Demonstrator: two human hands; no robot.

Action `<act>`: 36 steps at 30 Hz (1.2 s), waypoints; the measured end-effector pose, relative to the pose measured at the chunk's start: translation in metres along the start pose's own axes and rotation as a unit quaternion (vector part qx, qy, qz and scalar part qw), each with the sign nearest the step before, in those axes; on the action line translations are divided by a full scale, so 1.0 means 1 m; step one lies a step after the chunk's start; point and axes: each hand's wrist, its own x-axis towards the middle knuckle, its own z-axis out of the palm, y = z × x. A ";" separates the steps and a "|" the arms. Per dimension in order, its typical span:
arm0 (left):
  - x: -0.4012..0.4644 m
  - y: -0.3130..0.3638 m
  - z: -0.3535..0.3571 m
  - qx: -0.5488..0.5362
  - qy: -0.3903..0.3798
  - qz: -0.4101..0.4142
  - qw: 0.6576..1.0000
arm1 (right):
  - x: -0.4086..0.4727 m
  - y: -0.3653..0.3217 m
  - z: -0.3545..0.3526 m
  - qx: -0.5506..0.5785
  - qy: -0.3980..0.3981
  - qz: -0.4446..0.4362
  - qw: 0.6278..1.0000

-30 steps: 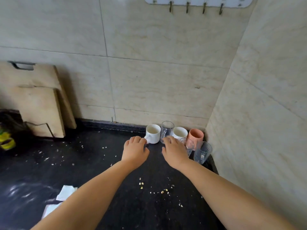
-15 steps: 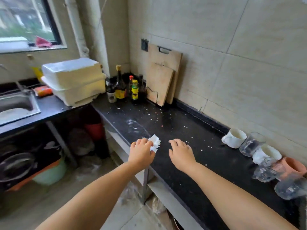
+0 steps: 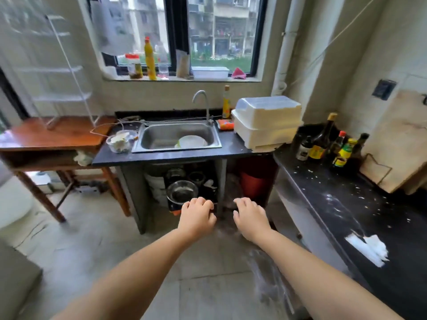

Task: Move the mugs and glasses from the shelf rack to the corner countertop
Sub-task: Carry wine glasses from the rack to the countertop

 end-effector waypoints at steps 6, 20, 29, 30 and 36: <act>-0.007 -0.163 -0.056 0.005 0.028 -0.125 0.992 | 0.060 -0.157 0.024 0.041 -0.011 -0.091 0.995; 0.030 -0.367 -0.128 0.001 0.108 -0.253 0.961 | 0.209 -0.376 0.044 0.051 -0.025 -0.255 0.965; 0.136 -0.466 -0.197 0.012 0.144 -0.267 0.953 | 0.369 -0.474 0.018 0.048 -0.001 -0.311 0.949; 0.150 -0.479 -0.205 0.005 0.157 -0.272 0.949 | 0.389 -0.486 0.014 0.053 0.001 -0.318 0.947; 0.208 -0.550 -0.245 0.003 0.182 -0.285 0.941 | 0.471 -0.552 0.004 0.046 0.031 -0.335 0.941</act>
